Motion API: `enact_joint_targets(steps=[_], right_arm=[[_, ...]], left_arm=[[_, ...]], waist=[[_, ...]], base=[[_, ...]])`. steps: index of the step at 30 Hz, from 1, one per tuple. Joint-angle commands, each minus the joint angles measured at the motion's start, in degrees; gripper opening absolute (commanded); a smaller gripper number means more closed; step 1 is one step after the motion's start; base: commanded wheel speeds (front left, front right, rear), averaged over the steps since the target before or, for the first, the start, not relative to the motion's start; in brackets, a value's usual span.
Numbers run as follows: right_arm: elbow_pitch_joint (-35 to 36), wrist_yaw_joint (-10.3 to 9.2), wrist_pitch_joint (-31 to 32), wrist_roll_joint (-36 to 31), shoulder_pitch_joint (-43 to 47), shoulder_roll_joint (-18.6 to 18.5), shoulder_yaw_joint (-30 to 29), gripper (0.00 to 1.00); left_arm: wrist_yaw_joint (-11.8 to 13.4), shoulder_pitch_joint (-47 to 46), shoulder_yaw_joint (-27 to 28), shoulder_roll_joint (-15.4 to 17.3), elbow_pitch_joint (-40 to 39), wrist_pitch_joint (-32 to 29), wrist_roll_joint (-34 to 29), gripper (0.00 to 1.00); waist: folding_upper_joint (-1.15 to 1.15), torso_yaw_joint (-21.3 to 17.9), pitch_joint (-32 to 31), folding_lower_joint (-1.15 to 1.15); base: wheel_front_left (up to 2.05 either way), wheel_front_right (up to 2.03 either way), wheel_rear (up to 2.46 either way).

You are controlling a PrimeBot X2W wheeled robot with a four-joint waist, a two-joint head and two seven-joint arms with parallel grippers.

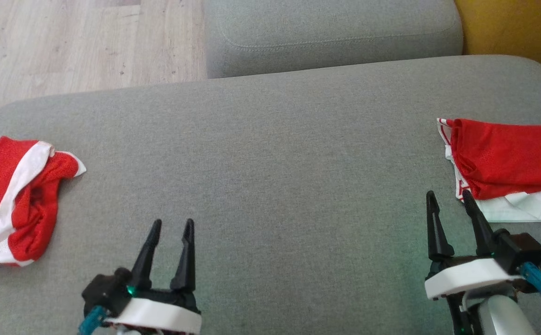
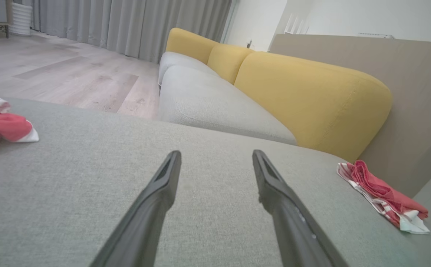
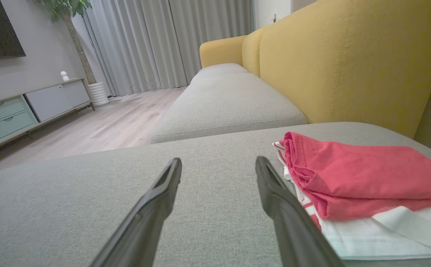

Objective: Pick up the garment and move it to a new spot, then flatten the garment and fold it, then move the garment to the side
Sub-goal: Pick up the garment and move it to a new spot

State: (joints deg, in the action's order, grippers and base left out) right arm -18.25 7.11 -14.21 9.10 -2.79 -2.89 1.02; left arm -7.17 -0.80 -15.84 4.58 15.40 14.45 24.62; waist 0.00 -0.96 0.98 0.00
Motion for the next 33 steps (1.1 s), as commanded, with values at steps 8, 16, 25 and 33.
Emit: enact_joint_targets(steps=[8, 16, 25, 33], right_arm=[[2.47, 0.37, -0.78, 0.66, -0.92, 0.01, 1.7, 1.0], [2.13, 0.37, -0.78, 0.71, -0.88, 0.01, 1.92, 1.0], [1.27, 0.37, -0.78, 1.22, -0.02, 0.01, 5.18, 1.0], [0.87, 0.37, -0.78, 2.78, 0.37, 0.01, 7.05, 1.0]], left_arm=[[-0.32, -1.45, 4.07, -1.04, -3.48, 0.55, -1.71, 1.0], [-0.32, -1.61, 3.84, -1.28, -3.1, 0.55, -1.38, 1.0], [-0.32, -1.94, 4.46, -1.38, -1.87, 0.55, -1.19, 1.0], [-0.32, -1.38, 5.92, -0.05, -1.56, 0.55, -1.51, 1.0]], waist=[[0.0, 0.17, -0.19, 0.0], [0.0, 0.31, -0.18, 0.0], [0.0, 5.54, -1.31, 0.0], [0.0, 12.38, -2.44, 0.0]], base=[[0.0, 0.0, 0.0], [0.0, 0.0, 0.0], [0.0, 0.0, 0.0], [0.0, 0.0, 0.0]])
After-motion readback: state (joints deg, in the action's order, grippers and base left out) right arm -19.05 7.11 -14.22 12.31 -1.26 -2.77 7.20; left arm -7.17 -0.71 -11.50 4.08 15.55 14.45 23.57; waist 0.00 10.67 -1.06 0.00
